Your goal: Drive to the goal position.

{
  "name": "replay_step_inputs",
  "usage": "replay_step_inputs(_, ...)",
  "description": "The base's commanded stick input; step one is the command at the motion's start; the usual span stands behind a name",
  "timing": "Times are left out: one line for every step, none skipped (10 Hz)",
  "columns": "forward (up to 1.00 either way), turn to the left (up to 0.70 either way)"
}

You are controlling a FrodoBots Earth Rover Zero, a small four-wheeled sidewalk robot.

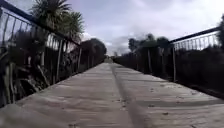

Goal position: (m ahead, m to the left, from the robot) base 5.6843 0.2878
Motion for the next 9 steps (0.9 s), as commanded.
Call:
replay_step_inputs(0.70,0.00)
replay_step_inputs(0.70,-0.03)
replay_step_inputs(0.70,-0.23)
replay_step_inputs(0.70,-0.19)
replay_step_inputs(0.70,0.00)
replay_step_inputs(0.70,0.00)
replay_step_inputs(0.70,0.00)
replay_step_inputs(0.70,0.00)
replay_step_inputs(0.70,0.00)
